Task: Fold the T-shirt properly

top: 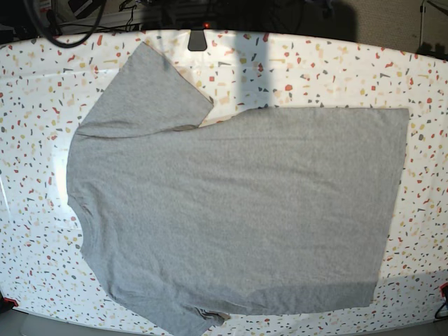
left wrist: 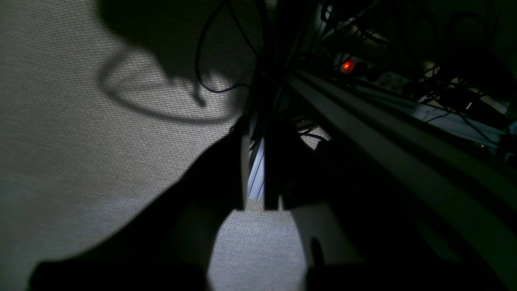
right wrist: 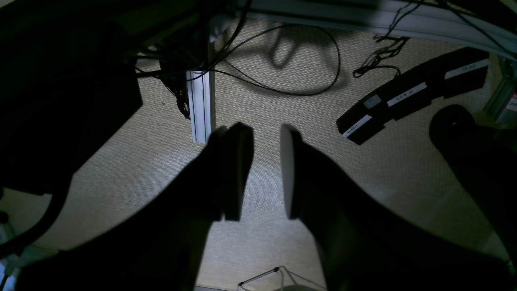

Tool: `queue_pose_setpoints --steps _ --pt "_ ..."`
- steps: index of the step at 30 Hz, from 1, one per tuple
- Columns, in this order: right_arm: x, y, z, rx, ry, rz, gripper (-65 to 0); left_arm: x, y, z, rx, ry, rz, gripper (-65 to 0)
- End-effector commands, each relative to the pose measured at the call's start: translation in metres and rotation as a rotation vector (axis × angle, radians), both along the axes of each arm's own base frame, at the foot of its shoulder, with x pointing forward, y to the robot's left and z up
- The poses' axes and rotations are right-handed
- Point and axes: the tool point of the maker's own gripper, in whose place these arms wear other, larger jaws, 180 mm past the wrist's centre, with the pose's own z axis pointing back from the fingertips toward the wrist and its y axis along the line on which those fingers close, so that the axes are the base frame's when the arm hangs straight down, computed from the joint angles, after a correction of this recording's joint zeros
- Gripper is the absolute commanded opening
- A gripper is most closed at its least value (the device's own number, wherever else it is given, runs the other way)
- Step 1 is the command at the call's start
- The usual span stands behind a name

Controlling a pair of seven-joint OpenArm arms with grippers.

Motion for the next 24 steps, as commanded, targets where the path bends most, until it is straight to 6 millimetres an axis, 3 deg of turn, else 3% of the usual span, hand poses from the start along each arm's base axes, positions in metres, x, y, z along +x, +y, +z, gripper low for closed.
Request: queue_pose_setpoints --steps 1,24 --pt "-0.0022 -0.0011 0.0003 0.002 0.003 0.005 -47.9 -0.0023 0.0011 0.0007 -0.003 -0.005 0.002 -58.3" --pt "-0.0006 -0.0005 0.0003 0.005 -0.013 0.004 -47.9 0.0002 0.0031 0.0011 0.002 -0.012 0.001 -58.3"
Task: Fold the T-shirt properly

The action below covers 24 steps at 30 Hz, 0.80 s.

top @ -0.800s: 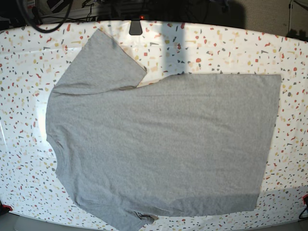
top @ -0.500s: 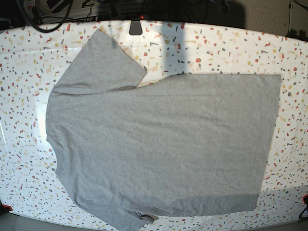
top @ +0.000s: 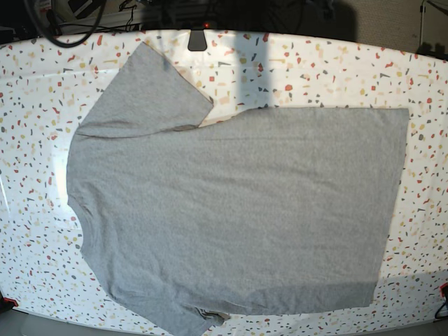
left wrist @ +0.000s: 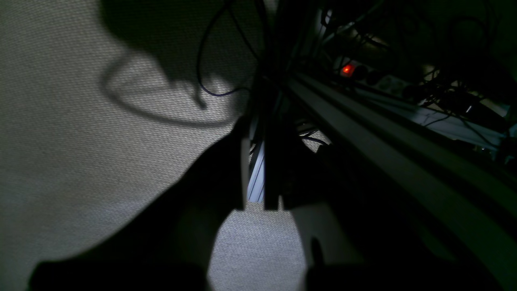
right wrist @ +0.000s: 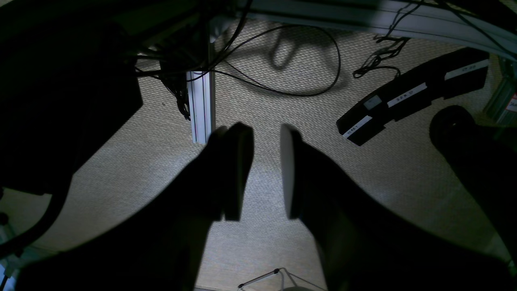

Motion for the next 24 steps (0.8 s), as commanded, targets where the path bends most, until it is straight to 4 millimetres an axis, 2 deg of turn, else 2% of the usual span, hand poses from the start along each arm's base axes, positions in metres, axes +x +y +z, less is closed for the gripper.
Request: queue_pose_setpoints --steps 1,7,15,19,22,24 --pt "-0.001 -0.001 0.000 0.003 -0.005 0.004 -48.0 -0.003 0.001 0.001 -0.004 -0.003 0.001 -58.3" --pt "-0.007 -0.018 0.001 -0.016 0.005 0.009 -47.9 -0.012 0.000 0.001 -0.009 0.009 0.001 -58.3" --pt "-0.030 -0.041 0.012 0.099 0.041 0.018 -48.0 -0.020 -0.004 0.013 -0.121 -0.026 -0.041 -58.3" --pt "-0.030 -0.061 0.022 0.089 -0.012 0.003 -48.0 -0.028 -0.002 0.019 -0.098 0.013 -0.157 -58.3" --pt "-0.035 -0.066 0.034 0.104 -0.046 0.050 -48.0 -0.033 -0.004 0.029 -0.071 -0.006 -0.268 -58.3" --pt "-0.039 -0.069 0.045 0.107 -0.075 0.076 -48.0 -0.038 -0.001 0.036 -0.025 -0.014 -0.283 -58.3"
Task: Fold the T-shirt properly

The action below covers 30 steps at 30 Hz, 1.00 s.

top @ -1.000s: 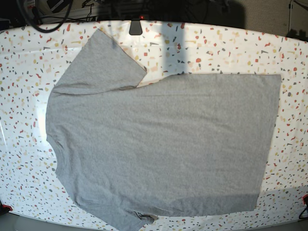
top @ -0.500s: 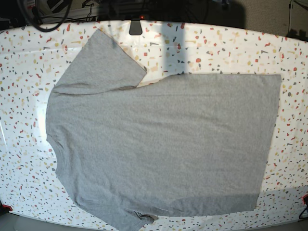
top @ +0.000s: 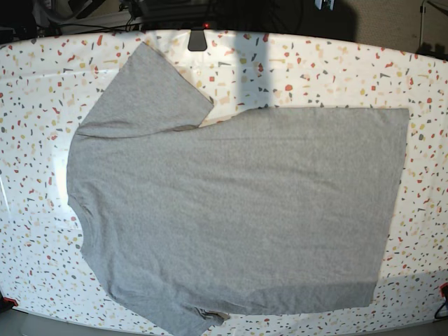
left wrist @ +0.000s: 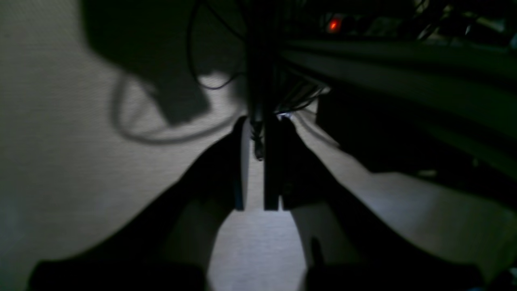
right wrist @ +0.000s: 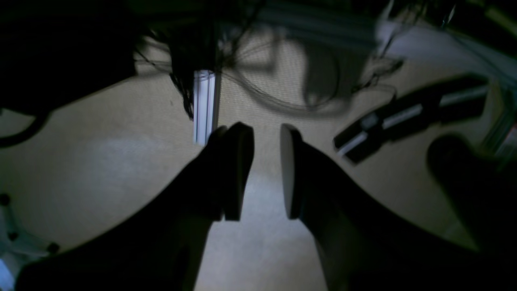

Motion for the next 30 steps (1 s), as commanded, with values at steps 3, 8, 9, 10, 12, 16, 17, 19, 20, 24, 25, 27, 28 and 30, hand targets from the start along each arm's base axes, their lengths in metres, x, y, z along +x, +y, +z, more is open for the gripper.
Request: queue_pose_setpoints --steps 3,8,9,10,12,16,17,19,20,24,25,27,28,30 --pt "-0.017 -0.009 0.022 0.013 -0.020 -0.020 -48.0 -0.013 0.003 0.015 0.048 -0.029 -0.009 -58.3" --pt "-0.025 -0.009 0.066 0.054 -0.096 -0.017 -48.0 -0.017 0.000 0.046 0.084 -0.097 -0.070 -58.3" --pt "-0.026 -0.008 0.075 0.061 -0.102 -0.009 -48.0 -0.016 -0.001 0.054 0.087 -0.112 -0.081 -58.3" --pt "-0.028 -0.008 0.085 0.066 -0.105 0.005 -48.0 -0.015 -0.001 0.061 0.089 -0.123 -0.086 -58.3" --pt "-0.031 -0.007 0.103 0.068 -0.108 0.037 -48.0 -0.010 0.004 0.078 0.099 -0.152 -0.074 -58.3" --pt "-0.018 -0.010 0.143 0.049 -0.185 0.067 -48.0 0.004 0.012 0.118 0.138 -0.224 -0.105 -58.3" --pt "-0.012 -0.011 0.153 0.043 -0.211 0.073 -48.0 0.009 0.013 0.129 0.149 -0.249 -0.116 -58.3" --pt "0.002 -0.017 0.176 0.021 -0.268 0.085 -48.0 0.020 0.015 0.151 0.180 -0.301 -0.158 -58.3" --pt "0.010 -0.020 0.187 0.007 -0.300 0.092 -48.0 0.026 0.016 0.163 0.199 -0.328 -0.184 -58.3" --pt "0.050 -0.037 0.233 -0.066 -0.440 0.129 -48.0 0.058 0.021 0.203 0.294 -0.430 -0.302 -58.3" --pt "0.062 -0.041 0.244 -0.088 -0.478 0.138 -48.0 0.066 0.023 0.211 0.325 -0.443 -0.331 -58.3" --pt "0.083 -0.047 0.263 -0.120 -0.548 0.162 -48.0 0.084 0.027 0.227 0.381 -0.482 -0.384 -58.2" --pt "0.093 -0.049 0.272 -0.133 -0.579 0.182 -48.0 0.094 0.029 0.236 0.406 -0.512 -0.416 -58.2" --pt "0.110 -0.052 0.288 -0.157 -0.632 0.224 -48.0 0.112 0.031 0.253 0.441 -0.574 -0.480 -57.7"
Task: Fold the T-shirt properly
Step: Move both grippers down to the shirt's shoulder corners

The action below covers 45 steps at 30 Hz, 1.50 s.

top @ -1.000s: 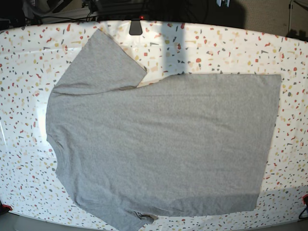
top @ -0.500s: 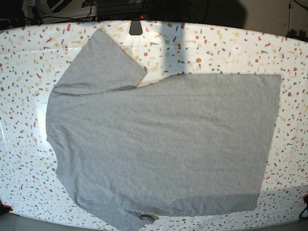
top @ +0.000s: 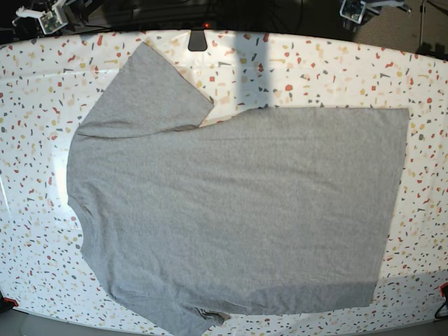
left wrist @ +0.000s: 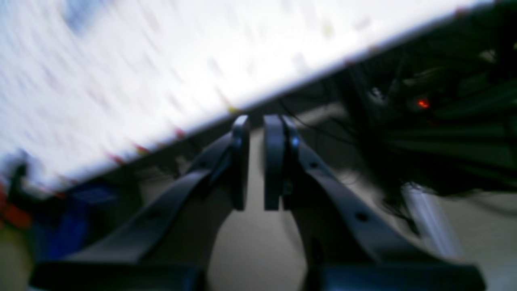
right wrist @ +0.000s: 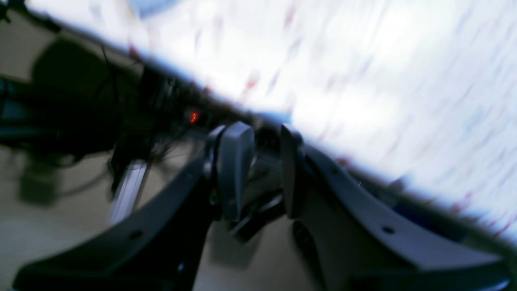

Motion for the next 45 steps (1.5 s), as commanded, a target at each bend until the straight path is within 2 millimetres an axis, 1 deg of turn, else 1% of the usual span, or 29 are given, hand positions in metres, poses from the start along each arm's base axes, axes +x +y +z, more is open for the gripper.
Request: queue_pose_setpoints --steps 1,3,5,7,10,13,15,17,20,23,25,28,31,35,40,42,45 --pt "0.010 -0.001 0.012 -0.012 -0.039 0.026 -48.0 0.010 -0.002 0.014 0.011 -0.050 -0.045 -56.2" --pt "0.022 -0.002 0.020 -0.031 -0.069 0.061 -48.0 0.024 -0.001 0.023 0.046 -0.084 -0.121 -51.5" --pt "0.034 -0.003 0.024 -0.043 -0.091 0.092 -48.0 0.037 0.003 0.026 0.092 -0.104 -0.192 -46.8" --pt "0.044 -0.006 0.026 -0.064 -0.099 0.107 -48.0 0.050 0.009 0.029 0.160 -0.126 -0.262 -43.5" --pt "0.053 -0.013 0.025 -0.100 -0.092 0.099 -48.0 0.076 0.019 0.039 0.266 -0.182 -0.340 -42.8" --pt "0.059 -0.018 0.025 -0.122 -0.086 0.082 -48.0 0.099 0.032 0.046 0.336 -0.209 -0.372 -42.8" --pt "0.059 -0.018 0.025 -0.124 -0.086 0.081 -48.0 0.107 0.041 0.042 0.366 -0.201 -0.382 -42.8" --pt "0.059 -0.018 0.025 -0.123 -0.086 0.081 -48.0 0.114 0.048 0.033 0.374 -0.187 -0.410 -42.8" --pt "0.059 -0.018 0.024 -0.122 -0.086 0.078 -48.0 0.126 0.059 0.018 0.370 -0.179 -0.445 -42.8" --pt "0.059 -0.019 0.025 -0.123 -0.087 0.075 -48.0 0.137 0.078 0.000 0.382 -0.126 -0.456 -42.8" --pt "0.059 -0.019 0.025 -0.124 -0.088 0.075 -48.0 0.142 0.090 -0.010 0.412 -0.089 -0.484 -42.8" --pt "0.061 -0.022 0.026 -0.132 -0.098 0.057 -48.0 0.149 0.107 -0.020 0.455 -0.056 -0.506 -42.8" --pt "0.063 -0.030 0.029 -0.154 -0.115 0.014 -48.0 0.147 0.118 -0.025 0.486 -0.021 -0.537 -42.8" --pt "0.065 -0.034 0.030 -0.165 -0.126 -0.009 -48.0 0.144 0.121 -0.028 0.504 0.005 -0.577 -42.8" --pt "0.065 -0.037 0.031 -0.172 -0.133 -0.032 -48.0 0.134 0.118 -0.043 0.502 0.054 -0.630 -42.8" --pt "0.064 -0.038 0.030 -0.176 -0.127 -0.037 -48.0 0.137 0.116 -0.044 0.508 0.036 -0.625 -42.8" --pt "0.063 -0.039 0.029 -0.177 -0.121 -0.042 -48.0 0.146 0.122 -0.044 0.517 0.026 -0.602 -42.8"
